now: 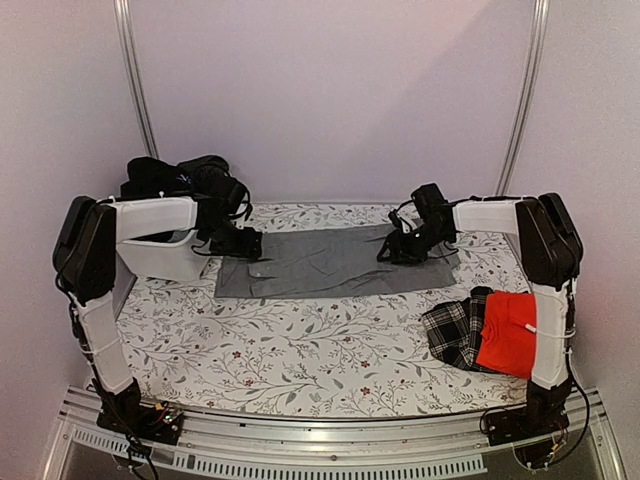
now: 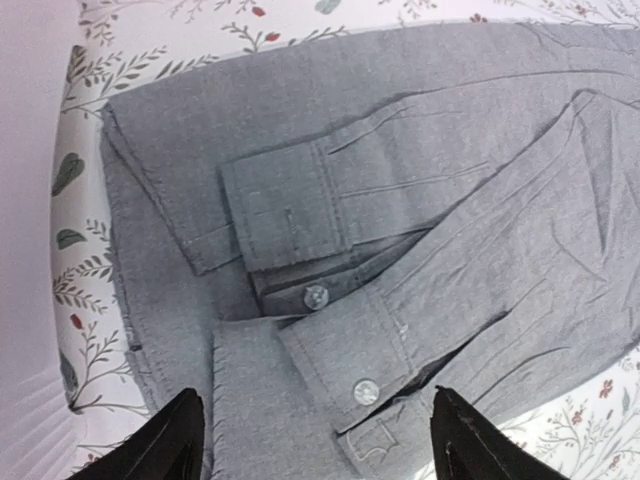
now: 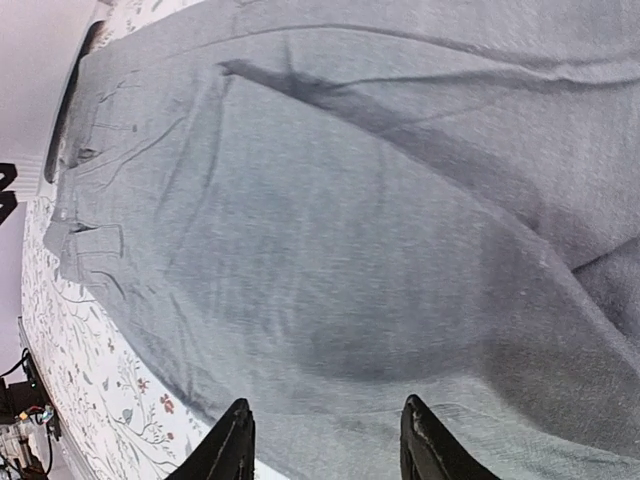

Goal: Fold and stack the mixed laundry pile
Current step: Adjust the rectangle-folded shirt at the center of the board, then rotate the rectangle-folded shirt at the center of the board, then adjust the rectangle-folded shirt at the center of the board.

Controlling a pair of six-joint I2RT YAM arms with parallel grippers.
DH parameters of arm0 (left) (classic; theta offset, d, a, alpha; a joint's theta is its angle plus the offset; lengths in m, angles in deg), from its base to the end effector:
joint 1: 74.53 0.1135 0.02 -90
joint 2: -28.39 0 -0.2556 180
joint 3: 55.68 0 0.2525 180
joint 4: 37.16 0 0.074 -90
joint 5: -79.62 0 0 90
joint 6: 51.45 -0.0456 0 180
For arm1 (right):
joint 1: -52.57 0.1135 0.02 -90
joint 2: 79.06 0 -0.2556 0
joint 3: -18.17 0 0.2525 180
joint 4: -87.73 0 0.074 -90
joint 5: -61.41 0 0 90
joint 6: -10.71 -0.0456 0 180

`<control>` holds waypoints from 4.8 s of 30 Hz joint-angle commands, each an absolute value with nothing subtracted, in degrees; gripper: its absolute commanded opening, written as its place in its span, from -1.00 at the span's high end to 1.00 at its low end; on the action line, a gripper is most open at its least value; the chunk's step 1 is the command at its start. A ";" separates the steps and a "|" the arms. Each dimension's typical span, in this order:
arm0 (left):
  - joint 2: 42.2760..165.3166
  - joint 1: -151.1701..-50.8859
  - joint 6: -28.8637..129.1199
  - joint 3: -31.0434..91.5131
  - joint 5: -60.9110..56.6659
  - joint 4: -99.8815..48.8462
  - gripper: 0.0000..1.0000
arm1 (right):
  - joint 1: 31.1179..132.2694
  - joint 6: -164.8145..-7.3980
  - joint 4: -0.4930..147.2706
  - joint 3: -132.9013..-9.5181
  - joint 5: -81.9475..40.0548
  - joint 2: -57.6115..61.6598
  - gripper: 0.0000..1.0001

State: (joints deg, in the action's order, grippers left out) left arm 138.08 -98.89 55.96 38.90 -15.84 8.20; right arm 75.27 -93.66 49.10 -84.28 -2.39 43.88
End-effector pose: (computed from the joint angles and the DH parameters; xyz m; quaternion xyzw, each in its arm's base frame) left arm 0.3741 -0.1646 0.1845 0.0464 0.9648 -0.0477 0.2543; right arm 0.4115 0.1940 0.1410 -0.1284 0.9320 0.2896 0.1764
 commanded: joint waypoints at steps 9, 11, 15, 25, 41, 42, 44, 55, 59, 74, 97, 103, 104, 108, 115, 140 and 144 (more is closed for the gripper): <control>145.54 -98.95 55.18 46.30 -8.31 7.80 -0.40 | 82.17 -92.47 46.58 -92.77 0.24 48.17 0.34; 146.28 -98.86 53.94 46.75 -9.97 7.91 -0.42 | 82.27 -92.82 44.60 -94.19 -0.85 51.05 0.38; 149.27 -98.99 50.90 47.78 -13.15 9.42 -0.43 | 81.31 -94.58 43.12 -93.62 -3.79 54.42 0.44; 151.92 -106.60 43.99 39.91 -14.79 14.08 -0.29 | 75.51 -92.51 40.50 -97.40 -8.01 57.39 0.48; 129.32 -113.08 47.52 38.59 1.41 9.24 -0.88 | 75.57 -85.86 39.19 -104.65 -5.03 49.61 0.30; 130.12 -111.92 48.50 39.37 0.19 7.80 -0.97 | 75.81 -86.50 40.03 -102.73 -4.75 47.51 0.29; 133.54 -109.43 49.54 41.97 0.25 6.61 -0.99 | 76.42 -87.58 41.43 -99.22 -4.09 43.82 0.28; 151.49 -106.81 43.74 53.22 -3.80 10.84 -0.47 | 82.96 -94.09 44.36 -89.16 -3.20 43.14 0.29; 150.87 -108.67 41.95 46.41 -5.33 9.73 -0.18 | 83.02 -95.26 44.85 -88.71 -4.40 45.79 0.34; 140.16 -125.10 51.24 27.83 -3.36 9.59 0.22 | 81.75 -86.83 38.11 -102.76 -4.64 58.58 0.35; 140.49 -121.11 65.96 36.18 10.59 -4.92 -0.13 | 81.66 -95.89 42.61 -61.67 1.76 22.91 0.18; 142.38 -121.81 66.55 36.97 11.06 -5.22 -0.12 | 81.66 -95.82 42.92 -59.72 0.59 25.00 0.21; 142.37 -121.88 66.50 36.91 10.98 -5.28 -0.12 | 81.66 -95.86 42.76 -59.69 -0.12 25.29 0.20; 142.11 -122.36 66.59 36.38 10.39 -5.26 -0.12 | 81.66 -96.24 42.78 -59.75 -2.18 25.55 0.11; 144.26 -124.10 65.39 38.54 12.41 -5.29 -0.09 | 81.72 -95.67 42.13 -60.29 -3.69 27.27 0.12; 152.71 -124.54 67.53 42.82 17.70 -10.59 0.13 | 83.23 -94.23 41.73 -61.40 -0.42 28.80 0.58; 153.30 -124.48 67.98 43.04 17.93 -11.61 0.17 | 83.31 -94.15 41.68 -61.59 0.01 28.78 0.60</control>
State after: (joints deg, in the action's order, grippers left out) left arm 151.83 -124.02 67.54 41.64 16.86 -9.52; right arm 82.72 -94.73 41.84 -60.11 -1.23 28.40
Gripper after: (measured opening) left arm 0.425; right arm 0.203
